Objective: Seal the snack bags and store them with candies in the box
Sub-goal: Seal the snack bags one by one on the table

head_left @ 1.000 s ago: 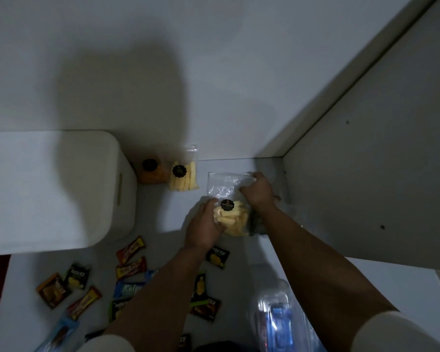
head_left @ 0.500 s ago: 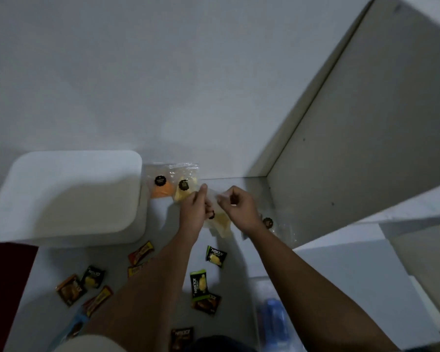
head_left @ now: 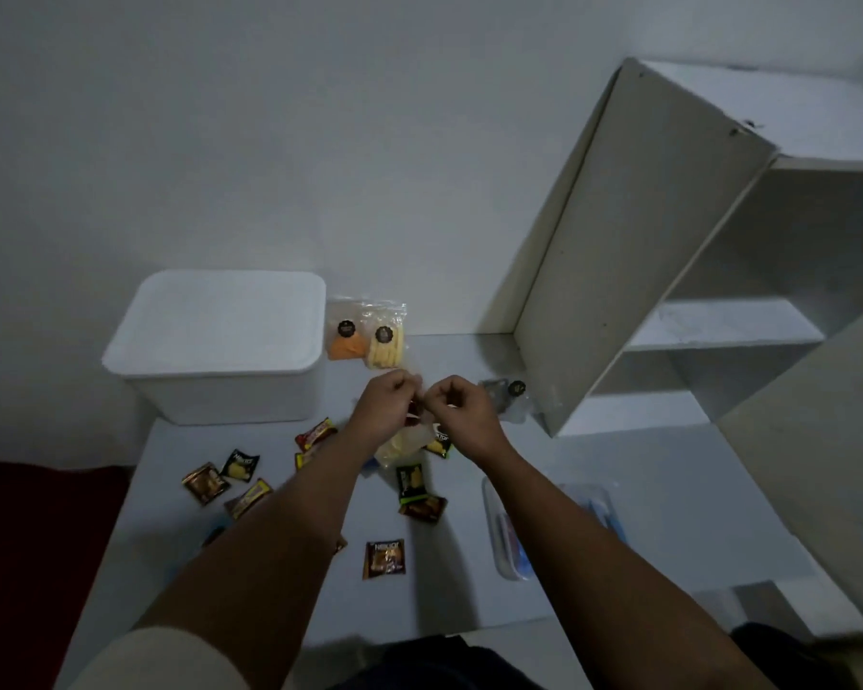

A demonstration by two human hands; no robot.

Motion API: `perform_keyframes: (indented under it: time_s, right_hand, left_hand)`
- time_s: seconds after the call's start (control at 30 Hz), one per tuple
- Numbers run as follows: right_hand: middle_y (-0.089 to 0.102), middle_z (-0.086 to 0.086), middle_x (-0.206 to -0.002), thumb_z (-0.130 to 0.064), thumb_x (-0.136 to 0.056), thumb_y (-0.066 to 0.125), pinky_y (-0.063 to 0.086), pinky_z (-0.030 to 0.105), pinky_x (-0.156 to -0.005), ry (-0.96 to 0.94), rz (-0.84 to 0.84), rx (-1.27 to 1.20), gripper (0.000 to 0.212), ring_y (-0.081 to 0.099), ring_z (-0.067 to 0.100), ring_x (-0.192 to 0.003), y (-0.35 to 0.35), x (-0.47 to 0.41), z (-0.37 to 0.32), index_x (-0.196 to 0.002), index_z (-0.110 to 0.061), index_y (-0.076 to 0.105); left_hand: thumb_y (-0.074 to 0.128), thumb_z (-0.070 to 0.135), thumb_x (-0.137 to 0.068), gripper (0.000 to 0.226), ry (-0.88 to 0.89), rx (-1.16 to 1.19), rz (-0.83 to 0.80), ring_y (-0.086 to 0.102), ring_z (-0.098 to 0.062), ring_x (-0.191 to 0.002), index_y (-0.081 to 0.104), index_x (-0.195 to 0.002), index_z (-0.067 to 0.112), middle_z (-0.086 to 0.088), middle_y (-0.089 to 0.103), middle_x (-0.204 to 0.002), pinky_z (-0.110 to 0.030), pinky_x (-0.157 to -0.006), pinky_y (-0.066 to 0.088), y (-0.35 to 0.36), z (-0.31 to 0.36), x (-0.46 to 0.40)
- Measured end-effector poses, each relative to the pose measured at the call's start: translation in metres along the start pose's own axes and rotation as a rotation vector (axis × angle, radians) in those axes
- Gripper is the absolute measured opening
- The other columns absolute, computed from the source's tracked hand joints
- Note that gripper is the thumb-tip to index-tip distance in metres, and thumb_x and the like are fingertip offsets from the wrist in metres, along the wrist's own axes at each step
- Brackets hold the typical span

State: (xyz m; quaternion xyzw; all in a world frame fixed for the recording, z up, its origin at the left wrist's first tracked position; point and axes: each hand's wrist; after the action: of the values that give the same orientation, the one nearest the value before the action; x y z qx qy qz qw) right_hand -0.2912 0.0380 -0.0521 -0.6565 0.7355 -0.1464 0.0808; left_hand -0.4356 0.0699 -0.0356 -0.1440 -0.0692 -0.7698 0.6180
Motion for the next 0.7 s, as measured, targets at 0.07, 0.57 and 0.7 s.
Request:
perform_keyframes:
  time_s: [0.07, 0.57, 0.7]
  right_hand:
    - [0.068, 0.003, -0.076, -0.018, -0.088, 0.069, 0.053, 0.035, -0.068, 0.000, 0.032, 0.034, 0.012, 0.063, 0.011, -0.070, 0.002, 0.016, -0.003, -0.078, -0.014, 0.064]
    - [0.071, 0.009, -0.082, -0.017, -0.091, 0.064, 0.061, 0.053, -0.060, -0.008, 0.122, 0.141, 0.007, 0.073, 0.020, -0.063, -0.037, 0.068, -0.002, -0.092, -0.021, 0.057]
    - [0.070, 0.004, -0.080, -0.015, -0.093, 0.065, 0.062, 0.049, -0.065, -0.040, 0.150, 0.165, 0.009, 0.072, 0.014, -0.062, -0.066, 0.075, 0.004, -0.100, -0.020, 0.063]
  left_hand:
    - [0.049, 0.022, -0.105, 0.030, 0.019, -0.083, -0.037, 0.067, -0.021, -0.073, 0.058, -0.079, 0.009, -0.007, 0.066, -0.073, -0.038, -0.077, 0.058, -0.002, -0.001, 0.018]
    - [0.058, 0.036, -0.073, 0.031, 0.199, -0.585, 0.187, 0.046, -0.019, -0.054, 0.039, -0.055, 0.021, -0.001, 0.042, -0.055, -0.036, -0.055, 0.038, 0.022, -0.003, 0.090]
    - [0.056, 0.037, -0.078, 0.035, 0.162, -0.487, 0.324, 0.056, -0.024, -0.059, 0.043, -0.053, 0.016, -0.006, 0.050, -0.057, -0.034, -0.060, 0.045, 0.048, -0.001, 0.098]
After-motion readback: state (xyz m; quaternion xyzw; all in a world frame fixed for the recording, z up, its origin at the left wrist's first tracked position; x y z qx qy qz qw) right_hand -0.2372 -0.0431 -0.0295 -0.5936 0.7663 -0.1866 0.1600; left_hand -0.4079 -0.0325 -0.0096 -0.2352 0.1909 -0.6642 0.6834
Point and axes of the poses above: each hand's wrist, its own x-axis away from the middle knuckle, its own y-axis out of the palm, z = x × y
